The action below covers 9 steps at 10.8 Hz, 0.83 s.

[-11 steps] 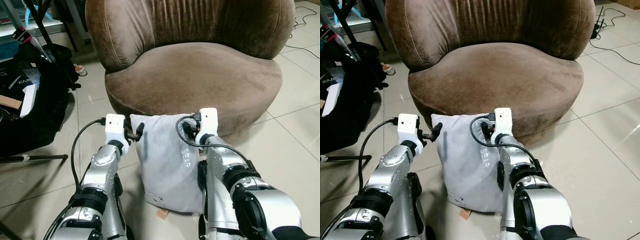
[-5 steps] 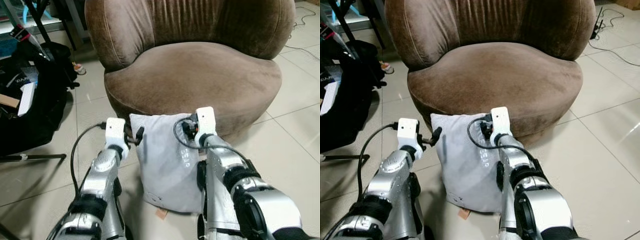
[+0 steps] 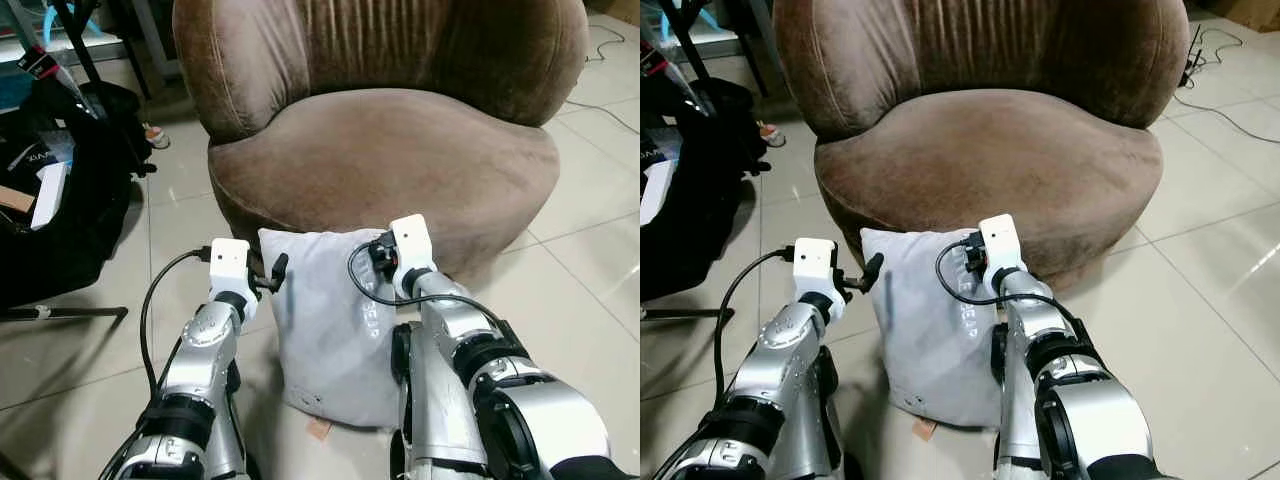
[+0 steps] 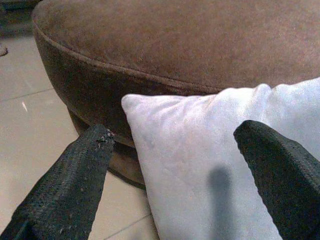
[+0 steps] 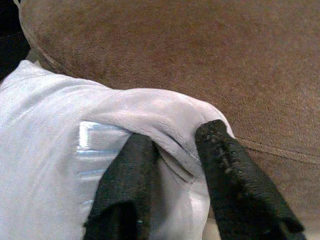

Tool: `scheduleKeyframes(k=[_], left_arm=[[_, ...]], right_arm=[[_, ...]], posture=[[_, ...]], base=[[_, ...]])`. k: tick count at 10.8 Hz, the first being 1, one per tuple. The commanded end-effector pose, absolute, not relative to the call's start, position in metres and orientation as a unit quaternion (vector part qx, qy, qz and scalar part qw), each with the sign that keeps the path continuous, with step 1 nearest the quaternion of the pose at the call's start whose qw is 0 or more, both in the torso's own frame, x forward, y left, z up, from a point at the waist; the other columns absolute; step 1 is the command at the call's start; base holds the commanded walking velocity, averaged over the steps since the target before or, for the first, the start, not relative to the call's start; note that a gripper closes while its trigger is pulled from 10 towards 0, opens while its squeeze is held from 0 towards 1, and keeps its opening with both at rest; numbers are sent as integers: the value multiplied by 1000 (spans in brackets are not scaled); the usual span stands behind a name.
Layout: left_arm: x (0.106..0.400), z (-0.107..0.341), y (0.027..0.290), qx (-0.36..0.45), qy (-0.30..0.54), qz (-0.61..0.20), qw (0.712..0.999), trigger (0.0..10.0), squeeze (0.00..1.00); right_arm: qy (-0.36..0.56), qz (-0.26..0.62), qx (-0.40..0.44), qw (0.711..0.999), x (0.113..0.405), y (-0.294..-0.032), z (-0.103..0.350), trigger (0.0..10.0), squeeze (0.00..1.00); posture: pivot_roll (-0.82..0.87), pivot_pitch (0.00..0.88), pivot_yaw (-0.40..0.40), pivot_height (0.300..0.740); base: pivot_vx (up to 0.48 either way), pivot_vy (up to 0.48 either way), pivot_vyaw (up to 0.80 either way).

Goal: Move the pillow to the sofa from floor

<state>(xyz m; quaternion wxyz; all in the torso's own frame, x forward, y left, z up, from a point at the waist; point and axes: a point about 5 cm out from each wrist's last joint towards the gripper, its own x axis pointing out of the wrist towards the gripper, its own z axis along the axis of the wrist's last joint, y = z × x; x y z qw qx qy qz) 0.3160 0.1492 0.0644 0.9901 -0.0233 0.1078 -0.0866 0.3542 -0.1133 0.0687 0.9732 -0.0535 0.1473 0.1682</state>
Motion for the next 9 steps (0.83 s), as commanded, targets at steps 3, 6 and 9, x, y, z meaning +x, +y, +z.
scheduleKeyframes(k=[3,6,9], left_arm=[[311,62,154,-20,114,-76,990,10000,0],[312,66,155,-15,109,-79,991,10000,0],[307,63,156,-10,112,-80,990,10000,0]], right_arm=[[110,163,-63,978,360,-120,81,0,0],[106,165,-62,979,359,-117,81,0,0],[135,152,-74,976,357,-120,74,10000,0]], posture=[[-55,0,23,412],[-51,0,24,412],[-48,0,20,412]], base=[[0,0,0],[0,0,0],[0,0,0]])
